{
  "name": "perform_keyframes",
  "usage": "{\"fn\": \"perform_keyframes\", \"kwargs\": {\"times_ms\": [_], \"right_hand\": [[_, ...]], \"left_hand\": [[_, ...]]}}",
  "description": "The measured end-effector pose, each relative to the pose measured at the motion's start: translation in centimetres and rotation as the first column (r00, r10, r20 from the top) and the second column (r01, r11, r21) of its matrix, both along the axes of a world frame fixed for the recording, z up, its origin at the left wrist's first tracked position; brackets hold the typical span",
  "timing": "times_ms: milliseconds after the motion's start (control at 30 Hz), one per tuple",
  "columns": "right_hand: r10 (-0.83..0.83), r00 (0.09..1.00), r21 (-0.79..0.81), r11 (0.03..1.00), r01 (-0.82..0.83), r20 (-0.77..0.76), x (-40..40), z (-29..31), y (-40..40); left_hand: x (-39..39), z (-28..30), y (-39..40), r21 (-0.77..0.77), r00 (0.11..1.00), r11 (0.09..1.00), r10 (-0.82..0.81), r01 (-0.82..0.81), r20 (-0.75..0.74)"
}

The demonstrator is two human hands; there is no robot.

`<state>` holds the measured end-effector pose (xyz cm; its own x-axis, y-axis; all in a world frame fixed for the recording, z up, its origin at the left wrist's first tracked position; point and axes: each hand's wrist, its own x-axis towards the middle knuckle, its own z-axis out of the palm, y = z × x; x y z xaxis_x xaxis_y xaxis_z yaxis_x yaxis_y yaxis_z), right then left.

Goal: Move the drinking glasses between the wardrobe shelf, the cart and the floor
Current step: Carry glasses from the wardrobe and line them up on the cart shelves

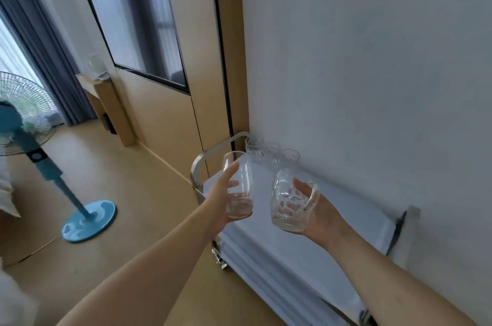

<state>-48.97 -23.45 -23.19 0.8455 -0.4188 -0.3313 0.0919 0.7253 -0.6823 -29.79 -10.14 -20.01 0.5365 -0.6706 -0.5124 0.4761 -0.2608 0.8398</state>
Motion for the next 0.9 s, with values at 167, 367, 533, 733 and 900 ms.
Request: {"fn": "perform_keyframes", "kwargs": {"times_ms": [167,367,533,733,900], "right_hand": [[-0.065,0.993,0.113,0.992,0.055,0.094,2.2,-0.3,0.2],[-0.209,0.978,0.127,0.97,0.207,0.005,3.8,-2.7,1.6],[-0.266,0.963,0.209,0.94,0.268,-0.038,4.0,-3.6,2.6],[-0.392,0.902,0.178,0.889,0.423,-0.183,3.9,-5.4,-0.8],[-0.41,0.859,0.189,0.858,0.477,-0.306,5.1,-8.4,-6.0]], "left_hand": [[3.8,-0.8,-2.2,-0.016,0.989,0.989,-0.145,0.144,-0.027],[7.1,-2.7,-4.0,-0.011,0.958,0.962,-0.274,0.274,-0.084],[8.0,-3.7,-5.2,0.04,0.926,0.926,-0.373,0.376,-0.06],[7.7,-6.3,-9.9,0.135,0.915,0.906,-0.401,0.402,-0.036],[8.5,-9.5,-13.8,0.193,0.93,0.913,-0.367,0.359,0.003]]}}
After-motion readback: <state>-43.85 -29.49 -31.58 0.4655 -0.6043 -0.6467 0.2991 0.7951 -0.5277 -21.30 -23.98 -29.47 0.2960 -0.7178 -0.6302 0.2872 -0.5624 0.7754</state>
